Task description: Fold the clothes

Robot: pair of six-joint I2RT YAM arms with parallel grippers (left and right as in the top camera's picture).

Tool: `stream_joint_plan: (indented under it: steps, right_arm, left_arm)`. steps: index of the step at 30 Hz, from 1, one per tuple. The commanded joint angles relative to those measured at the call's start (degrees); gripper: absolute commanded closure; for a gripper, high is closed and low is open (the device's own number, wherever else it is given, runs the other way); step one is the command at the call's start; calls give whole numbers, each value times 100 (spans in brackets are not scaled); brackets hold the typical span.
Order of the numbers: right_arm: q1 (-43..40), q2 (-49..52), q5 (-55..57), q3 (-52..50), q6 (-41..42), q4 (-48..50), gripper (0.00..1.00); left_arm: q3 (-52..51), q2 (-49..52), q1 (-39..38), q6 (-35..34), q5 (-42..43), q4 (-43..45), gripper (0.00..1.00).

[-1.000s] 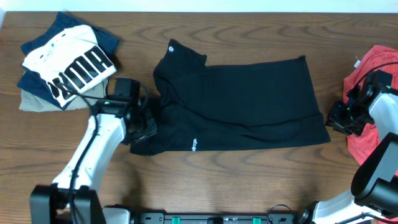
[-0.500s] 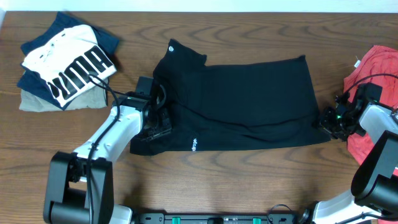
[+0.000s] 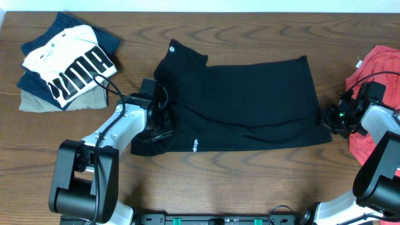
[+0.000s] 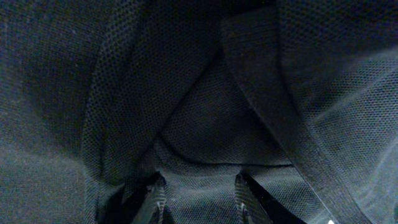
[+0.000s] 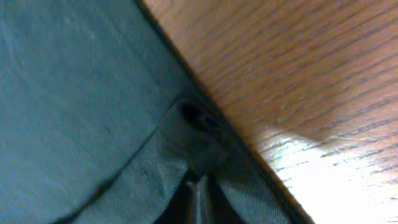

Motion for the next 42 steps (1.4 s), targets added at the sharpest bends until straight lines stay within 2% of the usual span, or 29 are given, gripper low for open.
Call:
stream_joint_plan:
  steps: [1, 11, 15, 20, 25, 30, 33, 36, 42]
  right_arm:
    - [-81, -42, -66, -26, 306, 98, 99]
    - [-415, -42, -597, 98, 1123, 977, 99]
    - [-415, -42, -529, 98, 1104, 1095, 99]
    - [-415, -42, -623, 98, 960, 999, 98]
    - [-415, -42, -1513, 98, 232, 599, 99]
    - [-380, -42, -1445, 83, -514, -166, 98]
    - [-297, -39, -785, 48, -688, -479, 97]
    - [-181, -39, -216, -90, -688, -409, 96]
    - [-55, -39, -136, -739, -750, 505, 99]
  left_arm:
    - [-50, 66, -7, 76, -101, 17, 60]
    - [-120, 66, -7, 76, -249, 20, 60]
    - [-120, 66, -7, 76, -247, 46, 61]
    - [-120, 66, -7, 76, -247, 83, 61]
    - [-120, 66, -7, 76, -247, 81, 61]
    - [-120, 66, -7, 76, -247, 81, 60]
    - [-120, 66, -7, 76, -247, 81, 60]
    - [-120, 66, -7, 76, -247, 59, 60]
    - [-201, 66, -7, -35, -249, -90, 60]
